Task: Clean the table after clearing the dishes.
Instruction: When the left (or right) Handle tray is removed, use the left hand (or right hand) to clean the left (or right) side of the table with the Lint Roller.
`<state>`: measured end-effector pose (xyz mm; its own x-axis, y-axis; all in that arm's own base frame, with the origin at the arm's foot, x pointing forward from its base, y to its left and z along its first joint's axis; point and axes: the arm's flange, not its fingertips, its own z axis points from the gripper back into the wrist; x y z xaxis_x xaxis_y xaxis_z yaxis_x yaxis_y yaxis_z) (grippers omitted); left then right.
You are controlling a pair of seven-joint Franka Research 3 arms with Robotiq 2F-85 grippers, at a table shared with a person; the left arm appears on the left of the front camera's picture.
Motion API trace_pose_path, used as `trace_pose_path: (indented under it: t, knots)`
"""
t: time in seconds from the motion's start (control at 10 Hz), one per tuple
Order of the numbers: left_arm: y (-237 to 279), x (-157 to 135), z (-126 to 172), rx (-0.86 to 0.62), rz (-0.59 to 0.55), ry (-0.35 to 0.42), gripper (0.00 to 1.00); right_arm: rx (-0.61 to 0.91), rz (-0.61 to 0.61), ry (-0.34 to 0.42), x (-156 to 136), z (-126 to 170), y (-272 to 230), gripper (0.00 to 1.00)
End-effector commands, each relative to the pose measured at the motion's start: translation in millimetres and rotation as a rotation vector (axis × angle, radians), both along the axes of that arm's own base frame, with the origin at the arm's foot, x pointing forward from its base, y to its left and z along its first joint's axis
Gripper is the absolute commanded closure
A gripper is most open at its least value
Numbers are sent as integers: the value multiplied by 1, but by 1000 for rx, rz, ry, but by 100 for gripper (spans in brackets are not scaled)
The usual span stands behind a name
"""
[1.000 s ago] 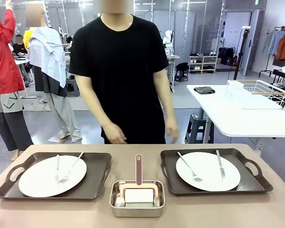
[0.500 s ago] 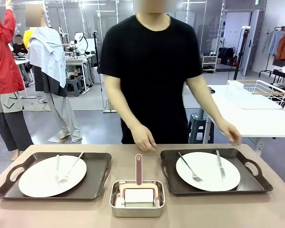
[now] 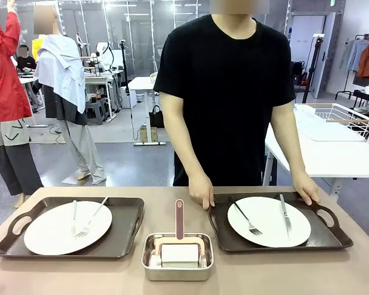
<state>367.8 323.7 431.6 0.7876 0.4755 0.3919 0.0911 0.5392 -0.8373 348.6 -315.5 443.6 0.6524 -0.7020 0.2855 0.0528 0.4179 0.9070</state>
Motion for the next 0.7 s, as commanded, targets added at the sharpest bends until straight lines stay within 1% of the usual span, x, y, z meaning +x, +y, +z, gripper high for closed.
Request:
trace_pose_path:
  t: [0.0, 0.5, 0.6]
  knots:
    - [4, -2, 2, -8, -6, -5, 0, 6, 5, -5, -2, 1, -2, 0]
    - [4, -2, 2, -8, -6, -5, 0, 0, 0, 0, 0, 0, 0, 0]
    - [4, -2, 2, -8, -6, -5, 0, -56, 30, -49, 6, 21, 4, 0]
